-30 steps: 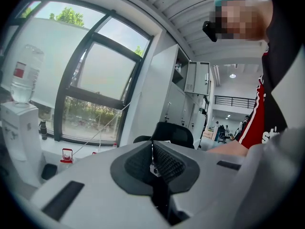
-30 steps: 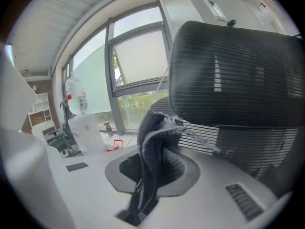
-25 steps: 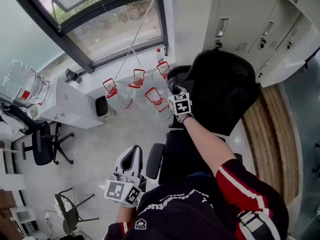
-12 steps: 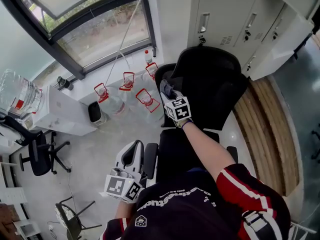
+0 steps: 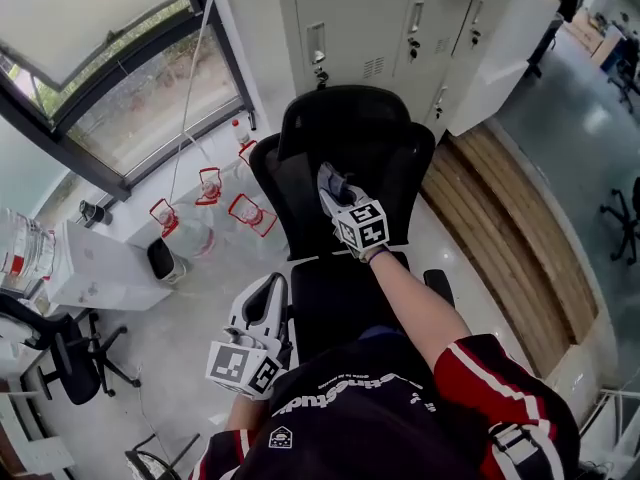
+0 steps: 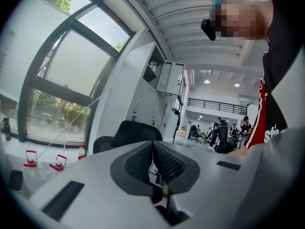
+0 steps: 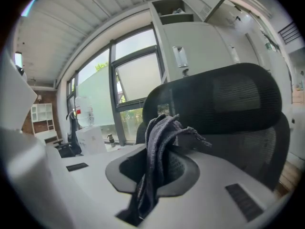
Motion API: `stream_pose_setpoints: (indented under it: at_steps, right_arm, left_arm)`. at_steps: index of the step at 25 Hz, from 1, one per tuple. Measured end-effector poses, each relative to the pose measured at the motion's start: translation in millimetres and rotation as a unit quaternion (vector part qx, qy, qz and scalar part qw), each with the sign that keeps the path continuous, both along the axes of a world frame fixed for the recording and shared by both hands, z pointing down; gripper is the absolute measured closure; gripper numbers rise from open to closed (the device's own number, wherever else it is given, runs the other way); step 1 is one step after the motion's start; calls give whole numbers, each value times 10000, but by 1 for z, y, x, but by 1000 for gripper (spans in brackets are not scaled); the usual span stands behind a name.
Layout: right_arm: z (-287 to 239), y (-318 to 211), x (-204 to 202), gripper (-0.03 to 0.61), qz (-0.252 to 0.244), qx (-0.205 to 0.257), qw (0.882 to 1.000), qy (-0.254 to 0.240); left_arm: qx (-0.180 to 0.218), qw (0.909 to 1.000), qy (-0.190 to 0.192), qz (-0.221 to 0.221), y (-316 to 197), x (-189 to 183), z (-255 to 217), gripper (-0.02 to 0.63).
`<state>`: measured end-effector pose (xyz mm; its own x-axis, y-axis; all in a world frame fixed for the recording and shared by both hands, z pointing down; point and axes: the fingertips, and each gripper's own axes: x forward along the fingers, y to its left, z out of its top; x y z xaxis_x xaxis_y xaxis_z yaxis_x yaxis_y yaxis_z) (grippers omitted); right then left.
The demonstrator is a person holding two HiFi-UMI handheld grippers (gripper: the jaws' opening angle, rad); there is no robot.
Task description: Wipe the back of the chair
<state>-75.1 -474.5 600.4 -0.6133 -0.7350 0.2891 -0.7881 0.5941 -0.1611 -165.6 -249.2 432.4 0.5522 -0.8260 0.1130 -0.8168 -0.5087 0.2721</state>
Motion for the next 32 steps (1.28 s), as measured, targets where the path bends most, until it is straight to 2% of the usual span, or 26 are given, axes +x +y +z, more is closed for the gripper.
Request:
stream_pose_setpoints:
  at_steps: [3, 8, 13, 16, 19, 23, 32]
  right_arm:
    - [7, 5, 52, 512, 480, -49, 9988, 2]
    - [32, 11, 143, 514, 1205, -141, 9922, 298]
    - [66, 14, 238, 514, 2061, -404, 9763, 521]
    - [85, 11, 277, 514, 2401, -552, 9673, 602]
    - [104, 5, 300, 515, 2561, -697, 9618, 672]
    - [127, -11, 310, 517, 2502, -801, 9610, 865]
    - [154, -37, 295, 520, 2435, -854, 9623, 861]
  left_arm:
    - [-36, 9997, -4, 243, 1, 20, 3, 586]
    - [-60, 9984, -41, 564, 2, 49, 5, 587]
    - [-159, 9975, -112, 684, 0, 64, 12, 586]
    - [-217, 9975, -155, 650, -4, 66, 17, 586]
    - [-316, 9972, -232, 635, -8, 68, 24, 586]
    - [-464, 9966, -388, 555, -13, 68, 34, 586]
    - [-636, 9966, -498, 150, -15, 47, 47, 588]
